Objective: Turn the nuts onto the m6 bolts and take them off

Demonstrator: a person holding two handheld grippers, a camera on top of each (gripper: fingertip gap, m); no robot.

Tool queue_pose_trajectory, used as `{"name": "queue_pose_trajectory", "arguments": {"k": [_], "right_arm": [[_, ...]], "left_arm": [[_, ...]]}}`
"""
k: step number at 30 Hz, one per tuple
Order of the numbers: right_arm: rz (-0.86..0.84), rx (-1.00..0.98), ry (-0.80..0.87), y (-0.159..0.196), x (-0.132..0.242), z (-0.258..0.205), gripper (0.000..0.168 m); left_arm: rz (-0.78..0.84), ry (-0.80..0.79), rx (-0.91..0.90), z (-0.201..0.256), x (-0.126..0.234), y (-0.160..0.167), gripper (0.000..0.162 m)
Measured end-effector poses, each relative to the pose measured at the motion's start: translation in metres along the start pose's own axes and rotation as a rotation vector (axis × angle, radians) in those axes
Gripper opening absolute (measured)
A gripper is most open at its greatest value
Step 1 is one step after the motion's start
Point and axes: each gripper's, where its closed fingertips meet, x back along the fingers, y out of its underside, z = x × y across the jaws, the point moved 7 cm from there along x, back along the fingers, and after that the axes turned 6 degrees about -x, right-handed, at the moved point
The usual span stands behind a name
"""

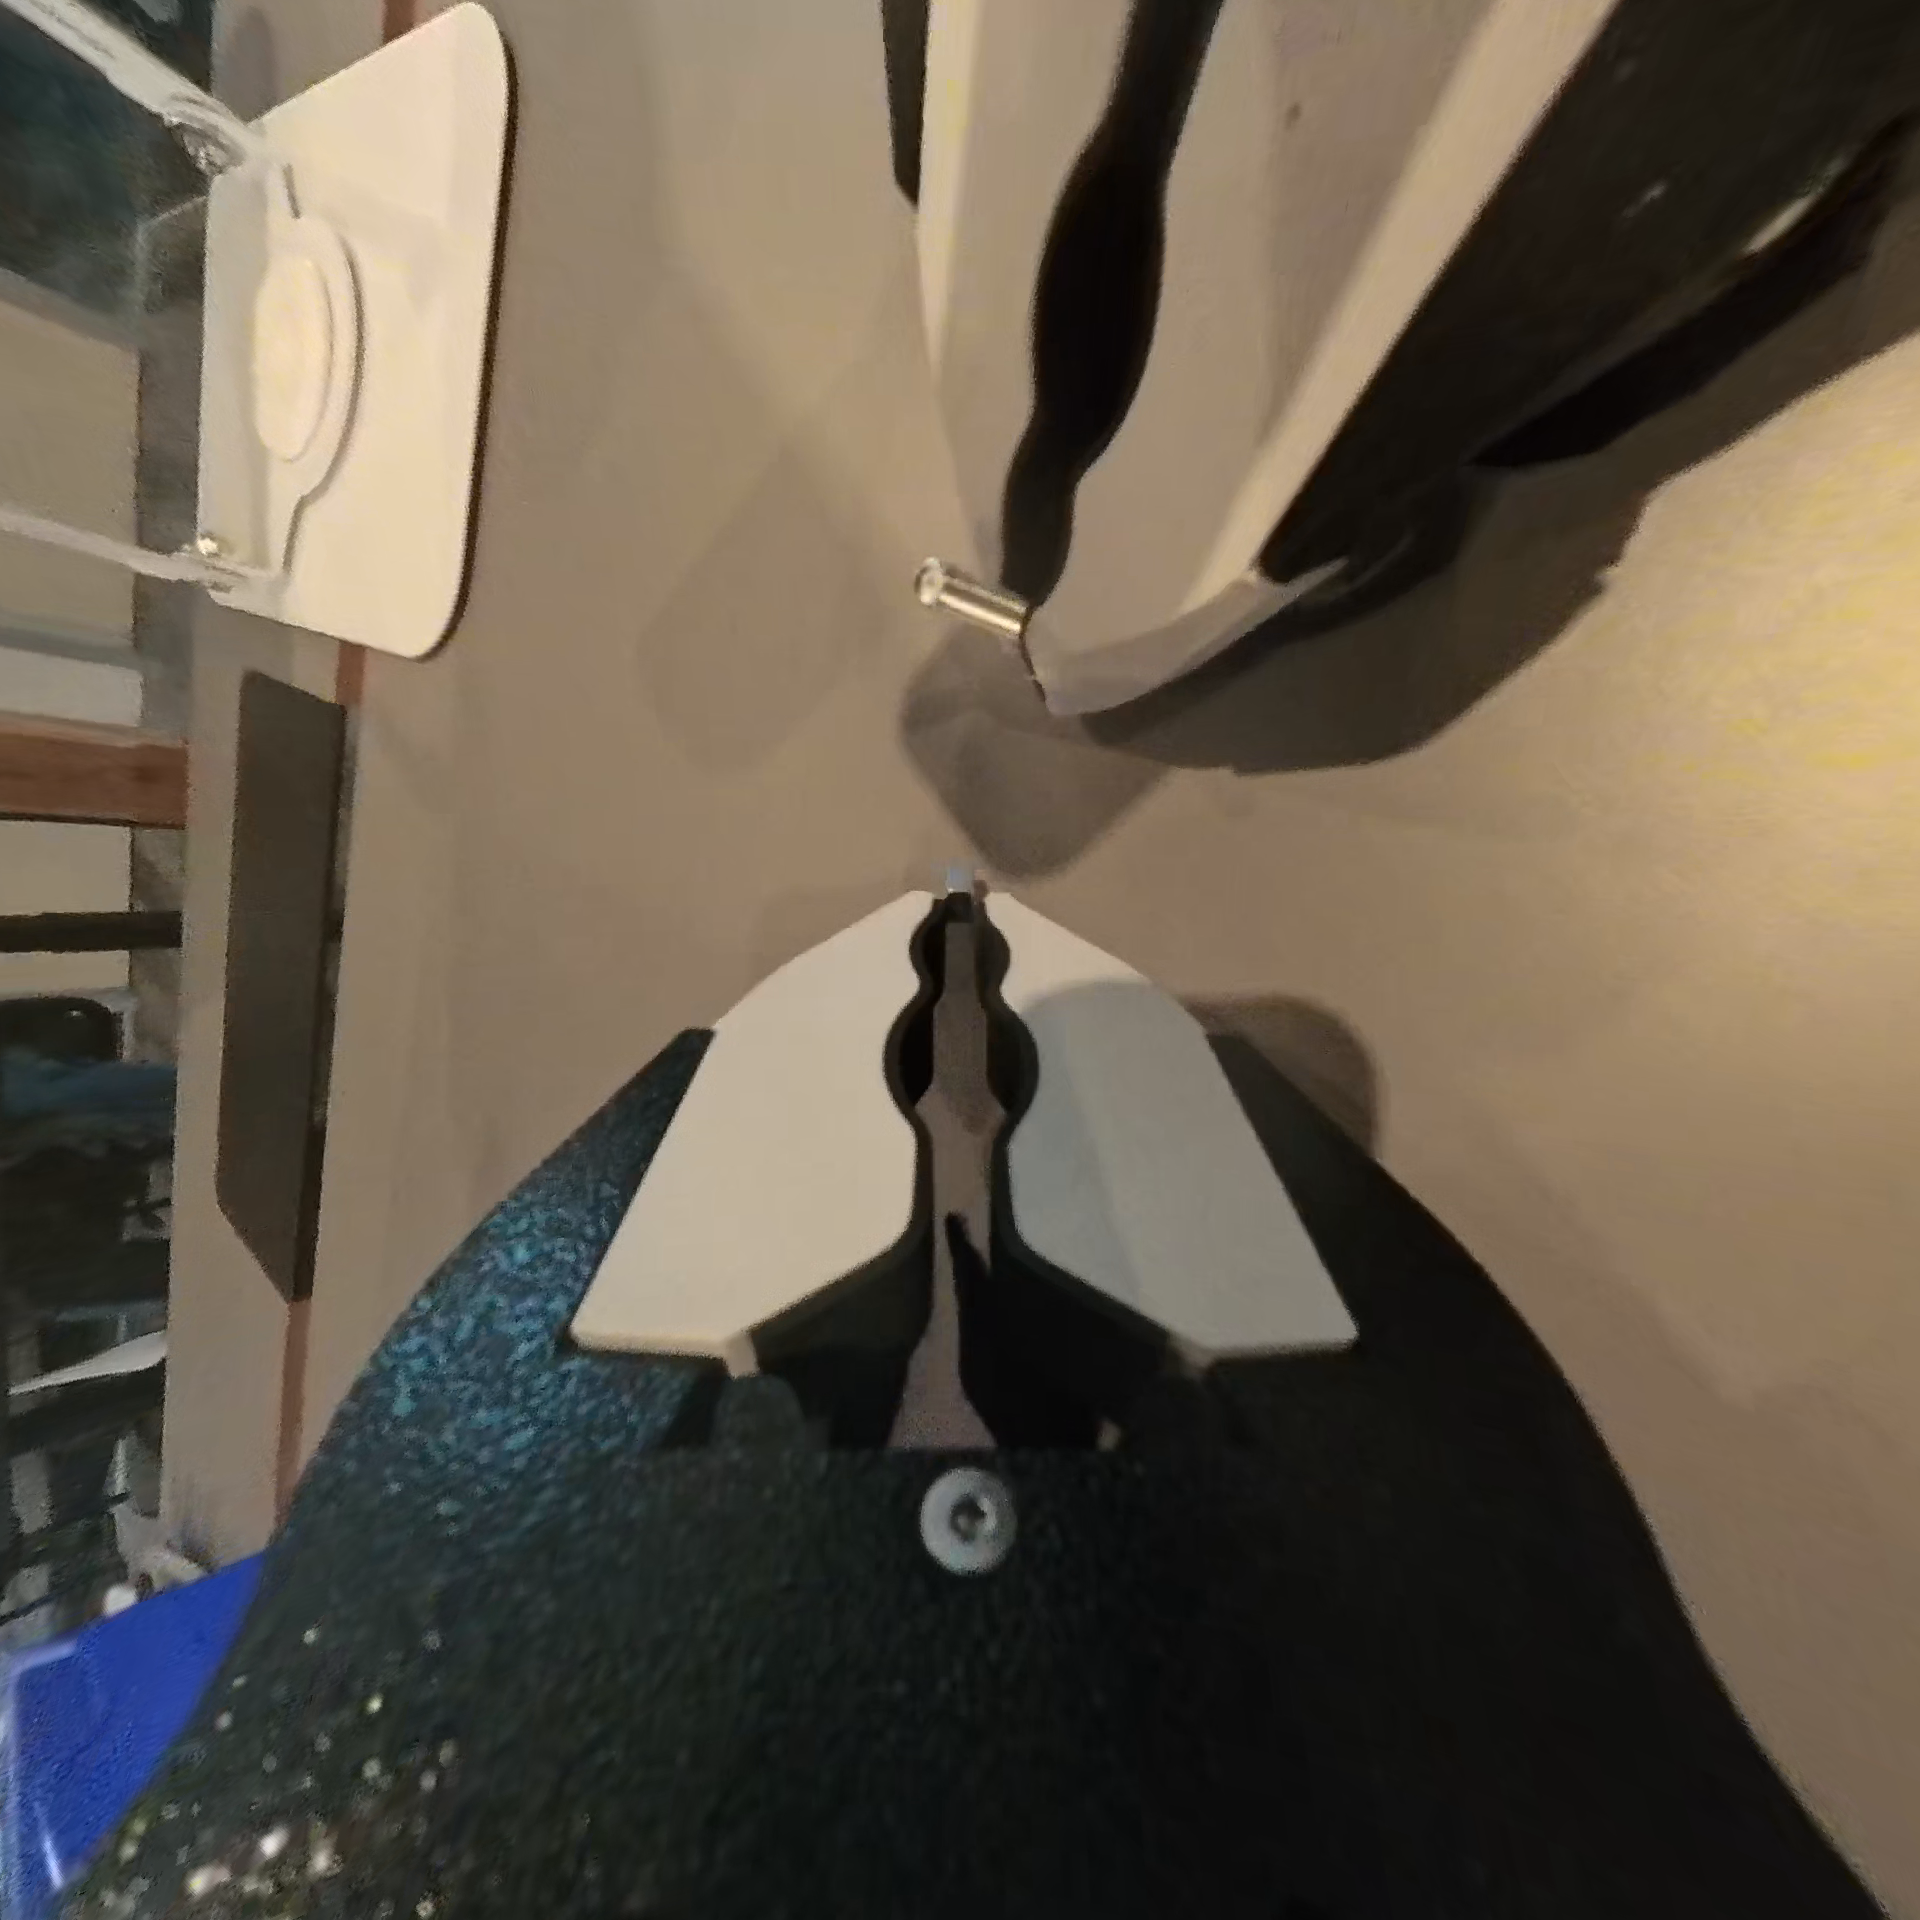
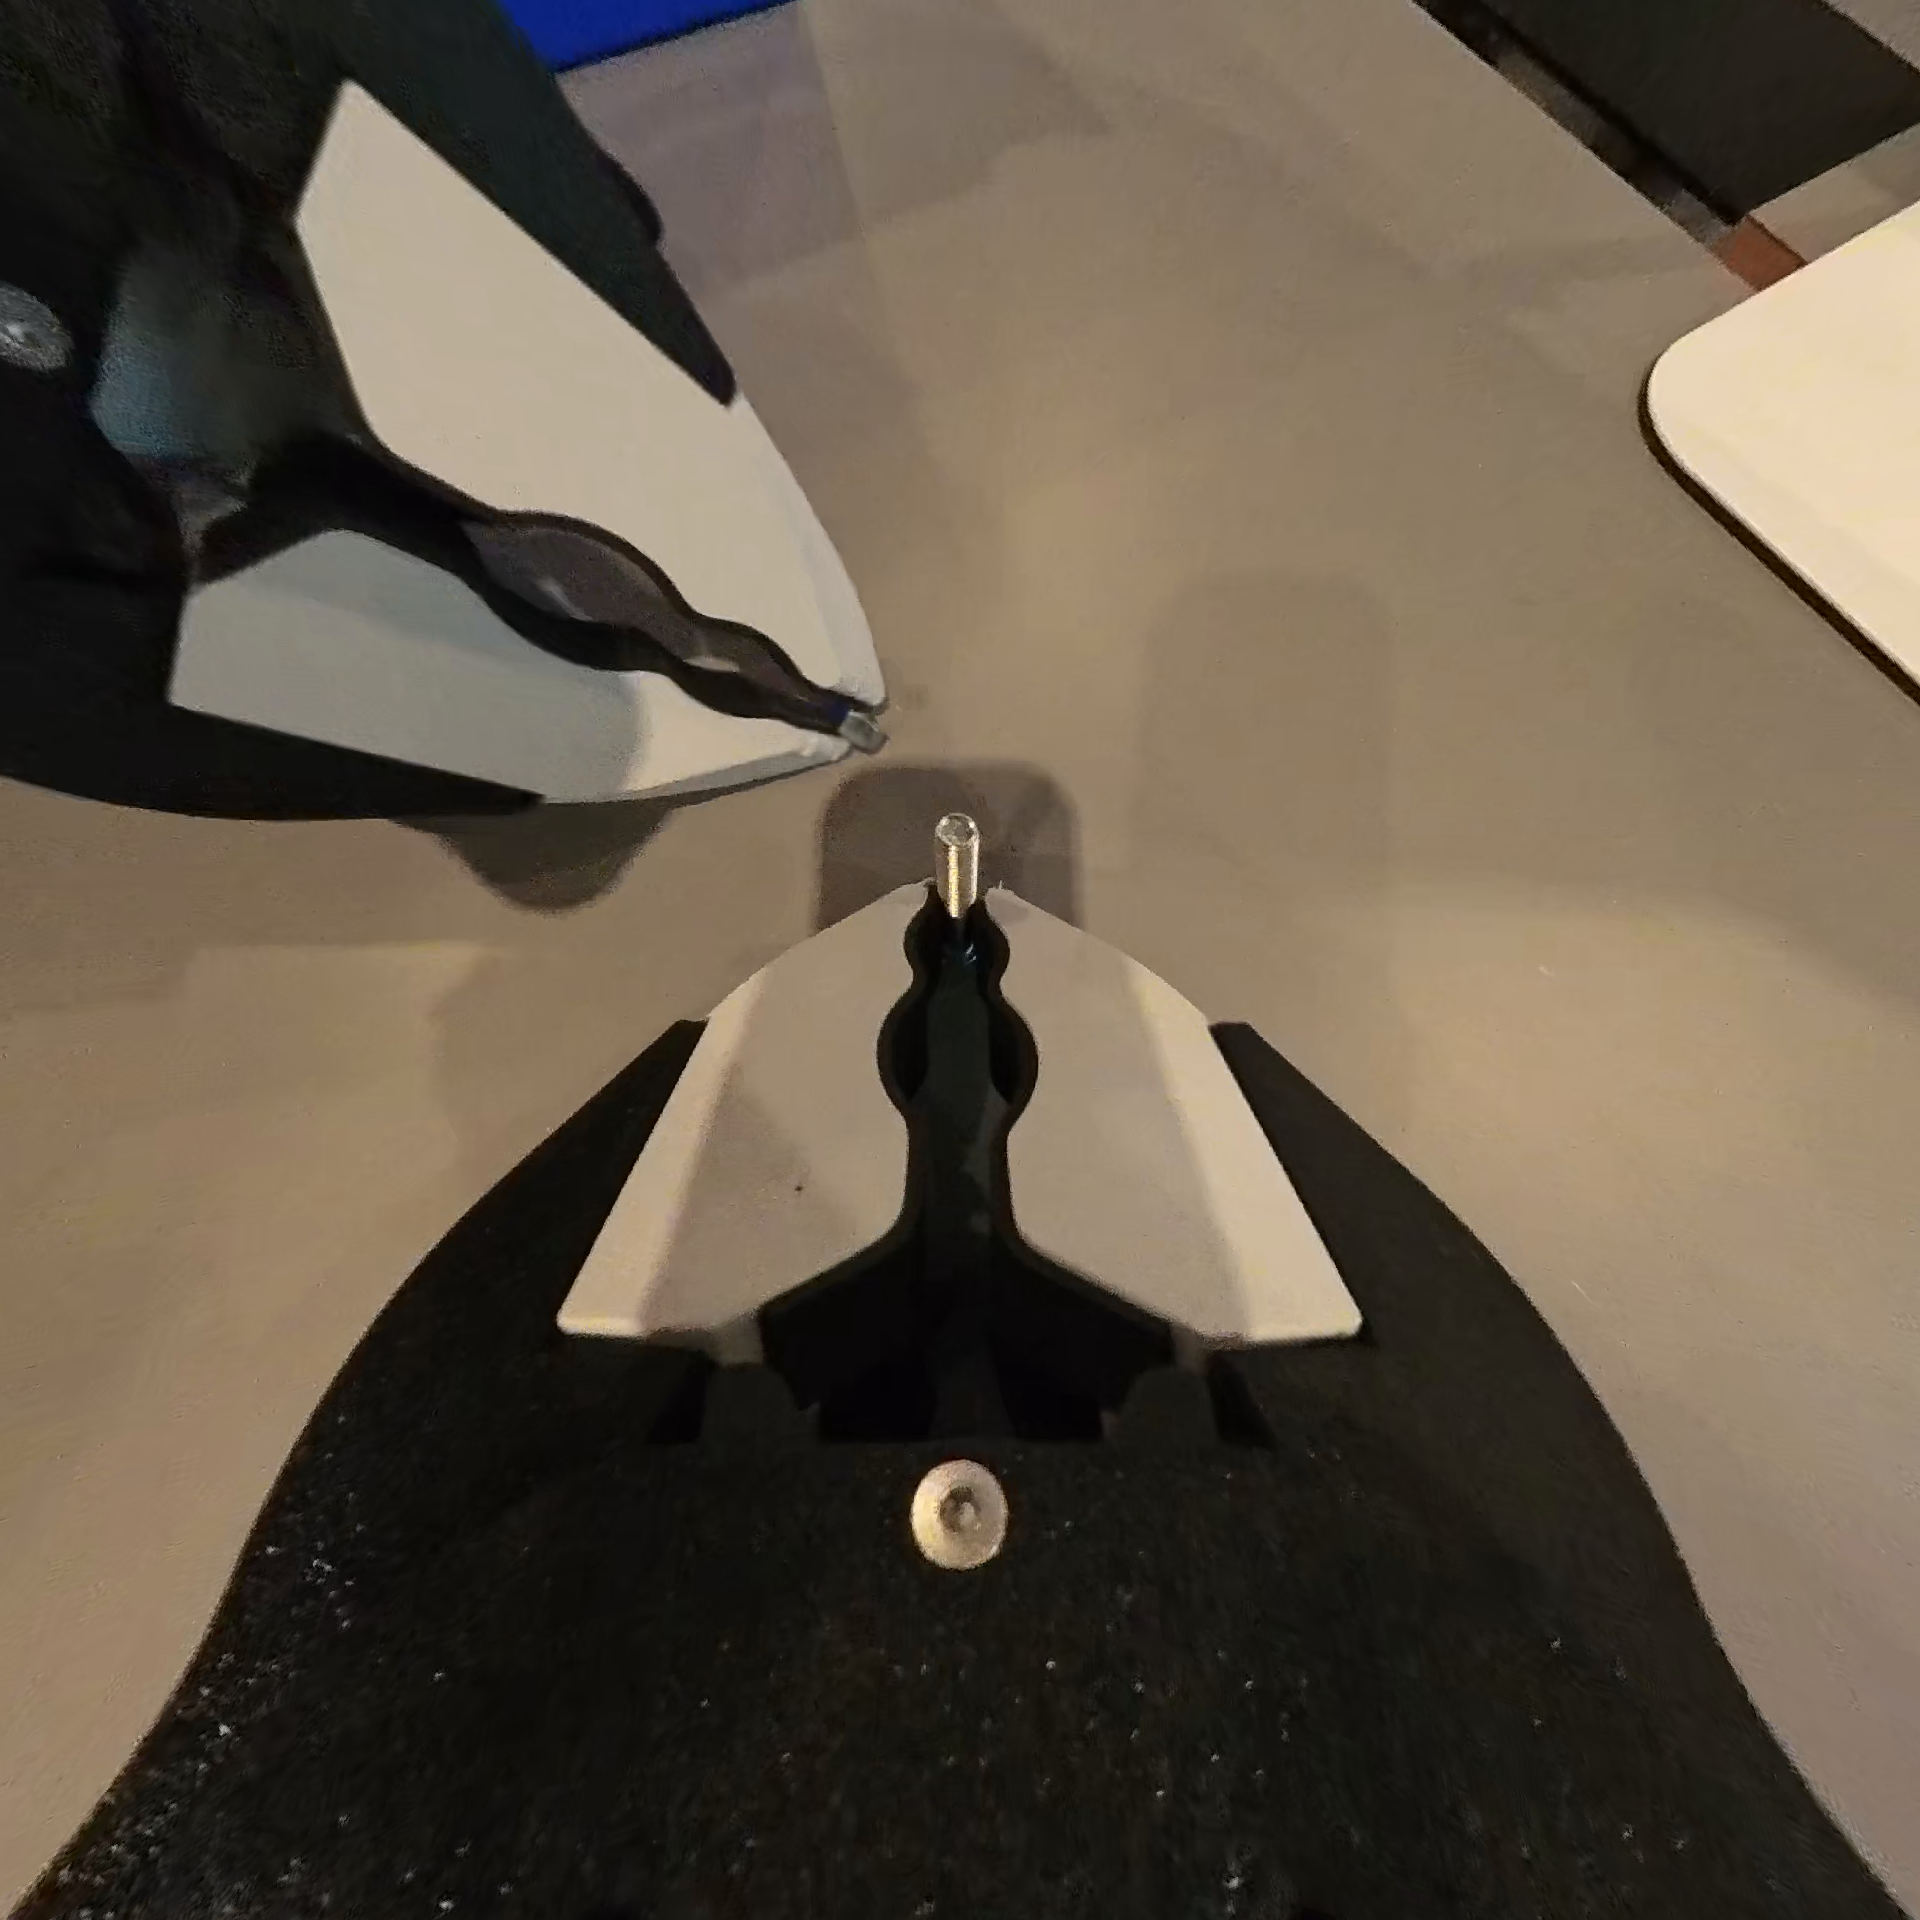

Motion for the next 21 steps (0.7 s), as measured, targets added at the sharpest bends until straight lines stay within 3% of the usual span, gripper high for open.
{"name": "queue_pose_trajectory", "arguments": {"k": [1, 10, 16, 21], "right_arm": [[0.0, -0.003, 0.003, 0.0, 0.001, 0.001, 0.006], [-0.001, -0.015, 0.0, 0.002, 0.003, 0.004, 0.006], [0.013, 0.002, -0.018, 0.001, 0.004, 0.001, 0.006], [0.091, 0.085, -0.143, -0.007, 0.005, -0.018, 0.006]], "left_arm": [[0.004, 0.002, -0.001, -0.001, -0.001, -0.001, 0.004], [0.055, 0.067, 0.07, -0.005, -0.002, -0.001, 0.007], [0.087, 0.075, 0.161, 0.0, 0.012, 0.007, 0.024], [0.282, 0.076, 0.272, 0.009, 0.041, 0.009, 0.021]]}}
